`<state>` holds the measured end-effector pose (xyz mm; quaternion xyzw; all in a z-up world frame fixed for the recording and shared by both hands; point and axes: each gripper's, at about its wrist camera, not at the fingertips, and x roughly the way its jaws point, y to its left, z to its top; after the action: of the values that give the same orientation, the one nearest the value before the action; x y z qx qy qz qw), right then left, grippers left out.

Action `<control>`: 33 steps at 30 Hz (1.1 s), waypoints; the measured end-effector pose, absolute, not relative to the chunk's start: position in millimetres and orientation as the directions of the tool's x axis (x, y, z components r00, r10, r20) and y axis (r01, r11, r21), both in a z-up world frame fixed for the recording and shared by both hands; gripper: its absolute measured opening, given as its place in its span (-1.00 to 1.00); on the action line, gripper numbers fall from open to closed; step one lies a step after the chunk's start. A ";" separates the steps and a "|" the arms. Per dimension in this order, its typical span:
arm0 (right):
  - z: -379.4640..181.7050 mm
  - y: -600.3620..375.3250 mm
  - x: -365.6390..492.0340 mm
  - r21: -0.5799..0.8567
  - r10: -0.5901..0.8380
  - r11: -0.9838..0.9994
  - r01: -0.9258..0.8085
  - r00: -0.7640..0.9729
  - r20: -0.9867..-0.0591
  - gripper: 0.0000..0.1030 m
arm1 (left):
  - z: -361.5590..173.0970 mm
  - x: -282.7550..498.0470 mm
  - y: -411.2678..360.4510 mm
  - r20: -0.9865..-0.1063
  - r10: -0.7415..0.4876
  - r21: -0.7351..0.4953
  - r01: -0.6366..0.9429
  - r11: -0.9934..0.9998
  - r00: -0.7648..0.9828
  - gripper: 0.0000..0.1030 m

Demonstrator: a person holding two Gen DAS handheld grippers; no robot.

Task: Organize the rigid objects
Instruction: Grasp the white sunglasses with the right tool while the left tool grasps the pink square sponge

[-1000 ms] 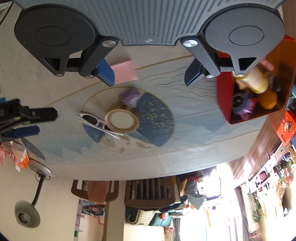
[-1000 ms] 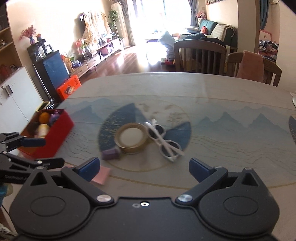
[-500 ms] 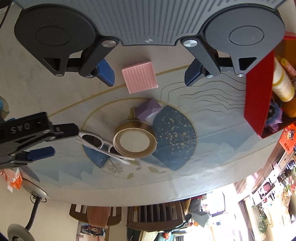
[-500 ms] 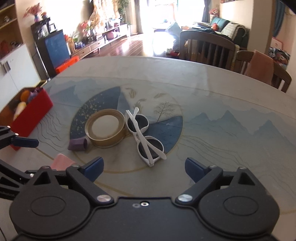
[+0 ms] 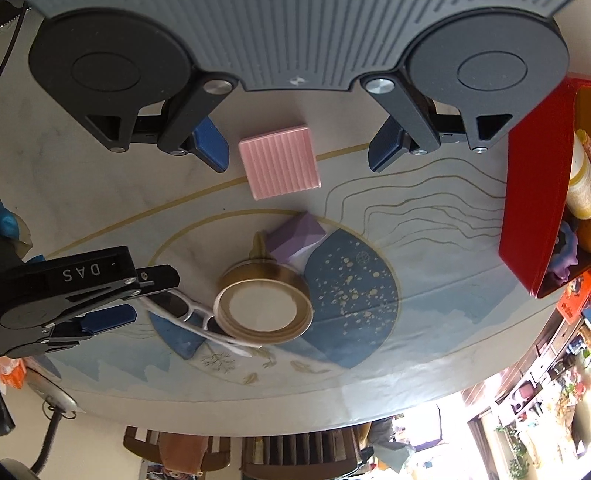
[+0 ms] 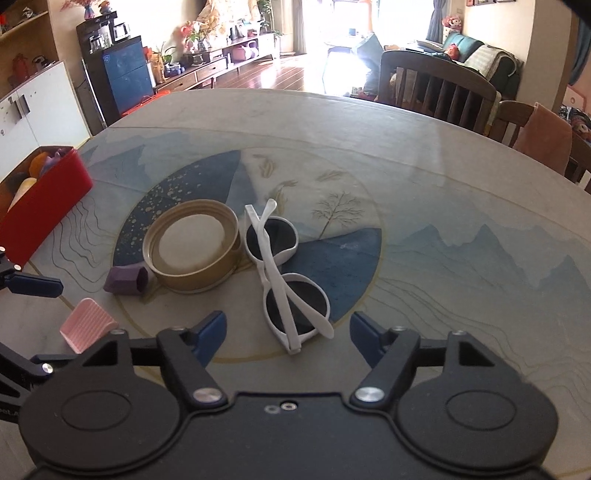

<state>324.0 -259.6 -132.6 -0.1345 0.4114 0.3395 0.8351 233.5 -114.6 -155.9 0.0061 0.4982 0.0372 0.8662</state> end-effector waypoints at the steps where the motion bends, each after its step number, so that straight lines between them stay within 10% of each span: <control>1: -133.2 -258.4 323.8 0.048 0.456 0.730 -0.682 0.433 -0.777 0.40 | -157.0 234.7 -113.9 -0.865 0.073 0.047 -0.065 0.997 0.497 0.60; 9: -137.7 -252.4 324.6 0.031 0.457 0.715 -0.699 0.434 -0.776 0.26 | -157.3 235.8 -118.4 -0.867 0.056 0.040 -0.043 0.998 0.496 0.56; 20: -138.0 -256.4 327.0 0.015 0.449 0.734 -0.679 0.469 -0.760 -0.20 | -152.8 232.9 -120.1 -0.864 0.007 -0.003 -0.018 1.000 0.504 -0.14; 33: -128.8 -276.3 309.9 0.095 0.459 0.792 -0.602 0.487 -0.743 -0.22 | -144.6 230.8 -121.1 -0.861 -0.015 -0.017 0.001 1.000 0.509 -0.14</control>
<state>309.9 -276.3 -128.8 -0.0892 0.4011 0.3096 0.8575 230.8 -121.1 -144.6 -0.0072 0.4956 -0.0047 0.8685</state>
